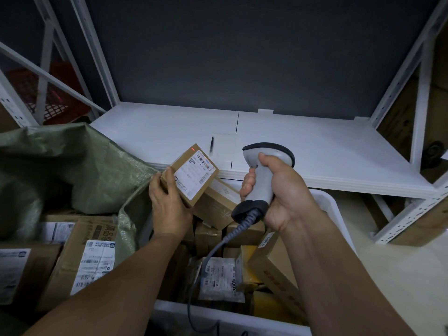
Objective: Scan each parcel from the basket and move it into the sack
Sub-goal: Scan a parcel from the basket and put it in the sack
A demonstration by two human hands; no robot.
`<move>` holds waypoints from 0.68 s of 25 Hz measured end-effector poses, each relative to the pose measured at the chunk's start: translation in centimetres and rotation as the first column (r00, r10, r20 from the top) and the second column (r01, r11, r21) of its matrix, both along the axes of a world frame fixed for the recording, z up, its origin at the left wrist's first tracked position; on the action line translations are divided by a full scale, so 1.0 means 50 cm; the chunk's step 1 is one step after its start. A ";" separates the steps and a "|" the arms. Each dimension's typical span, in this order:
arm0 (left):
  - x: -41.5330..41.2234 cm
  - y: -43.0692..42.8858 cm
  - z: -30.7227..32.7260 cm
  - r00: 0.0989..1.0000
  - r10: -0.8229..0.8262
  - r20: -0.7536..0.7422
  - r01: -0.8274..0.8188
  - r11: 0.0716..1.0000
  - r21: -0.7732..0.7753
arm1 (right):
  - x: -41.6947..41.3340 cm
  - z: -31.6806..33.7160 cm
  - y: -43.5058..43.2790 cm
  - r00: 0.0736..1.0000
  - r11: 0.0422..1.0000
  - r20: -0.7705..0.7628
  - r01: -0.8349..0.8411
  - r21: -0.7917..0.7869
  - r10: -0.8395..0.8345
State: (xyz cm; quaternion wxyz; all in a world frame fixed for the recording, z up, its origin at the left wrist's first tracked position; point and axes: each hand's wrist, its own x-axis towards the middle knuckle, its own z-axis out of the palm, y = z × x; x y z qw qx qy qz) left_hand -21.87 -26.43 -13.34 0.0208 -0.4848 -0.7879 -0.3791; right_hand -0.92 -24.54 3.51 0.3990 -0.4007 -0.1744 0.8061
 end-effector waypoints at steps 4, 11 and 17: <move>0.002 0.001 0.009 1.000 -0.010 -0.011 0.010 1.000 -0.005 | 0.008 0.004 -0.001 0.999 1.000 0.040 0.004 -0.007 -0.004; -0.022 0.007 0.013 0.998 -0.014 -0.067 0.016 1.000 0.025 | 0.033 0.023 -0.009 0.997 1.000 0.074 0.011 0.021 -0.013; -0.028 0.009 0.013 0.995 -0.019 -0.099 0.021 0.999 0.024 | 0.043 0.038 -0.025 0.997 0.999 0.073 0.031 0.022 -0.033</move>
